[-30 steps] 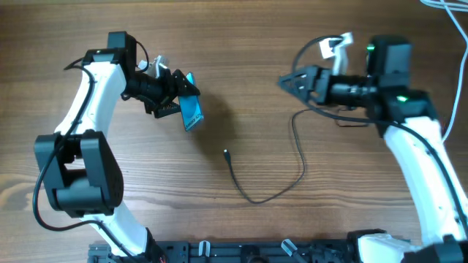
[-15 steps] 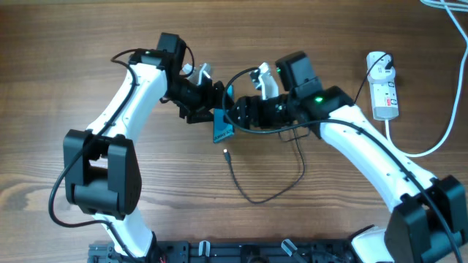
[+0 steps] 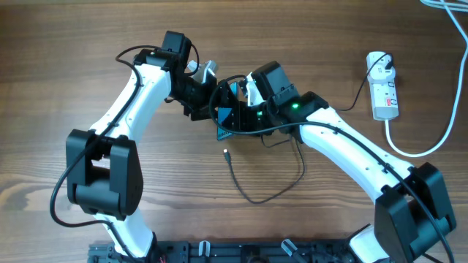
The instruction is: Plug charger to phone and switch on socket
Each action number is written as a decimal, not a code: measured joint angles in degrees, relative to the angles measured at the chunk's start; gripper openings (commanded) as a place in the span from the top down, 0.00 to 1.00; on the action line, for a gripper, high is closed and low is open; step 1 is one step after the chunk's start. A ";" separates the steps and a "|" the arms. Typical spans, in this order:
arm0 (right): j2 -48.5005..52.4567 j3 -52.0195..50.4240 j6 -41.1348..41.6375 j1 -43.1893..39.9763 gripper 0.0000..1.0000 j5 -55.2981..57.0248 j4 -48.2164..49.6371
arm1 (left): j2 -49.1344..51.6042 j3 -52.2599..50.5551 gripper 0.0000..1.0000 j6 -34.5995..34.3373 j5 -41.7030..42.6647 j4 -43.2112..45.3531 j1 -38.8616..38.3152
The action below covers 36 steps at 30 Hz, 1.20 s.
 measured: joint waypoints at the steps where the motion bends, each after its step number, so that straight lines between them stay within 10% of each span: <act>1: 0.02 0.00 0.22 0.00 0.96 0.44 -0.20 | 0.00 0.00 0.19 0.00 0.00 -0.02 0.00; 12: 0.09 -0.07 0.81 -3.54 0.96 -5.86 6.16 | -0.37 -0.02 0.22 0.35 4.96 3.89 1.55; 23: -0.11 0.90 2.38 -10.45 0.96 -24.83 24.83 | -4.31 0.00 0.36 1.86 35.85 23.76 10.21; 36: -0.31 0.90 3.48 -10.45 0.96 -29.66 26.25 | -4.31 0.00 0.52 1.99 41.11 26.73 8.96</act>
